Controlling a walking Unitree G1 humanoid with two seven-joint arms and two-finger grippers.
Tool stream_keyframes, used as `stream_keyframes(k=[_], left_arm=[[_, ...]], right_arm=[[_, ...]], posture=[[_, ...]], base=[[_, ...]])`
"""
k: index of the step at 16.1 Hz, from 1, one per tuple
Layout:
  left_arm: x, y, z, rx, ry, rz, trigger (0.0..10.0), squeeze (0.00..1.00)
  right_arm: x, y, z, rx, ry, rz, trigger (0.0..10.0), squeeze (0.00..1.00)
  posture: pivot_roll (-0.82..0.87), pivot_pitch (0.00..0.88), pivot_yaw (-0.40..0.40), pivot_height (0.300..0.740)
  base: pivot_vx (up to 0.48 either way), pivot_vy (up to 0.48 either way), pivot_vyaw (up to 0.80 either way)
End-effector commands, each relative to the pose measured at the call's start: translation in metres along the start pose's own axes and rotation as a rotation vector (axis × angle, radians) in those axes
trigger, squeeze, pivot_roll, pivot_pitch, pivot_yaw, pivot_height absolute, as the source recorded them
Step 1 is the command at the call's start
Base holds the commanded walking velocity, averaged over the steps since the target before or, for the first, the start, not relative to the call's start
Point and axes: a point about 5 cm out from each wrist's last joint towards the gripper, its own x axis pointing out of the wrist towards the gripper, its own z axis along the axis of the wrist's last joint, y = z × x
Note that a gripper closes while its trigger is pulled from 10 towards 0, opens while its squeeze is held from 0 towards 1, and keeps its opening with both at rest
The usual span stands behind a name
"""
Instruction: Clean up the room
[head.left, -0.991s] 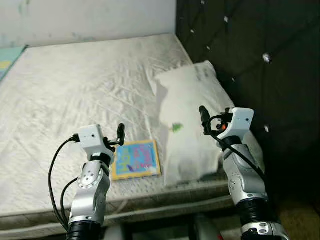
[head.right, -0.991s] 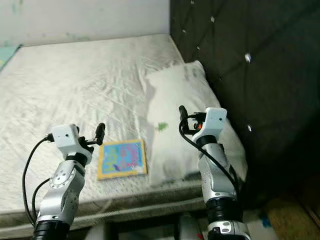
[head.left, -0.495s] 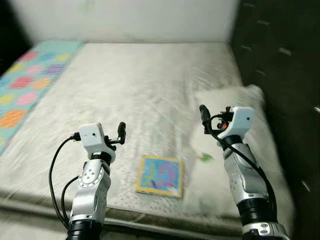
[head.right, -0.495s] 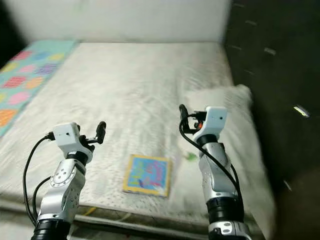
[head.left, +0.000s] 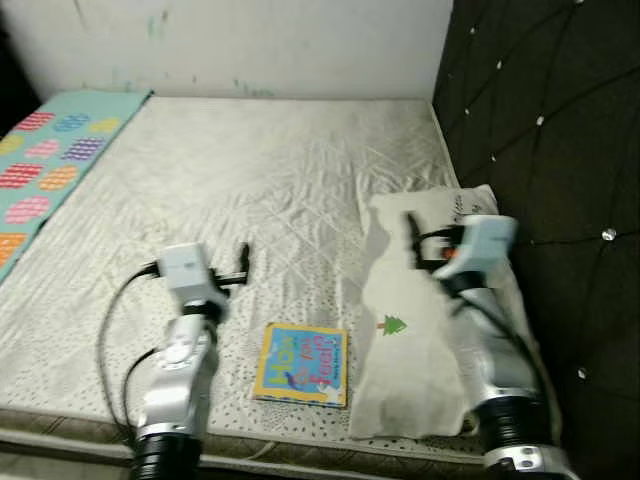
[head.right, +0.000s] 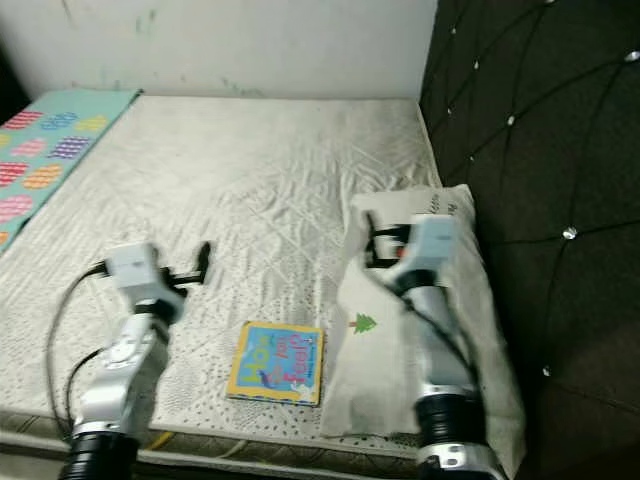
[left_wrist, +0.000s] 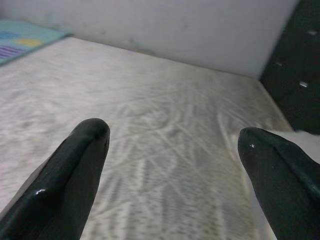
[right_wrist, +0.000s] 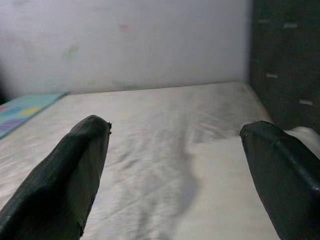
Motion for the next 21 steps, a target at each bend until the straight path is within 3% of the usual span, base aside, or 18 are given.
stream_keyframes(k=[1,5,8,11,13,15,16,18,19,20,21], left_arm=[[-0.001,0.0,-0.004,0.005,0.009,0.002,10.0,0.0],[0.0,-0.003,-0.012,-0.023,0.077,0.011,10.0,0.0],[-0.01,-0.017,-0.022,0.019,0.153,-0.128,10.0,0.0],[-0.013,-0.021,-0.011,0.103,0.115,-0.258,10.0,0.0],[-0.022,-0.014,-0.005,0.067,0.081,-0.23,10.0,0.0],[-0.046,-0.001,-0.001,0.123,0.076,-0.214,10.0,0.0],[-0.049,0.002,0.0,0.132,0.081,-0.209,10.0,0.0],[-0.052,0.005,-0.005,0.121,0.118,-0.225,10.0,0.0],[-0.05,-0.001,-0.009,0.089,0.13,-0.232,10.0,0.0],[-0.05,-0.014,-0.013,0.032,0.145,-0.311,10.0,0.0],[-0.049,-0.017,-0.013,0.03,0.138,-0.327,10.0,0.0]], right_arm=[[0.002,-0.002,0.003,-0.011,-0.013,-0.004,10.0,0.0],[-0.002,-0.004,-0.004,0.011,0.019,-0.018,10.0,0.0],[-0.005,-0.001,-0.008,0.01,0.042,-0.005,10.0,0.0],[-0.007,-0.005,-0.011,-0.033,0.052,-0.043,10.0,0.0],[-0.017,-0.009,-0.012,-0.066,0.061,-0.06,10.0,0.0],[-0.031,-0.014,-0.012,-0.19,0.069,-0.031,10.0,0.0],[-0.032,-0.015,-0.011,-0.175,0.069,-0.015,10.0,0.0],[-0.036,-0.026,-0.014,-0.168,0.091,-0.024,10.0,0.0],[-0.036,-0.028,-0.013,-0.187,0.082,-0.037,10.0,0.0],[-0.033,-0.025,-0.011,-0.141,0.105,-0.022,10.0,0.0],[-0.032,-0.023,-0.009,-0.147,0.102,0.002,10.0,0.0]], posture=[[-0.08,0.0,0.064,0.74],[-0.08,0.0,0.057,0.74],[-0.06,0.0,0.047,0.74],[-0.06,0.0,0.048,0.74],[-0.07,0.0,0.042,0.74],[-0.07,0.0,0.021,0.74],[-0.07,0.0,0.015,0.74],[-0.06,0.0,0.016,0.74],[-0.07,0.0,0.02,0.74],[-0.09,0.0,0.03,0.74],[-0.09,0.0,0.035,0.74]], base=[[0.0,0.0,0.0],[0.0,0.0,0.0],[0.0,0.0,0.0],[0.0,0.0,0.0],[0.0,0.0,0.0],[0.0,0.0,0.0],[0.0,0.0,0.0],[0.0,0.0,0.0],[0.0,0.0,0.0],[0.0,0.0,0.0],[0.0,0.0,0.0]])
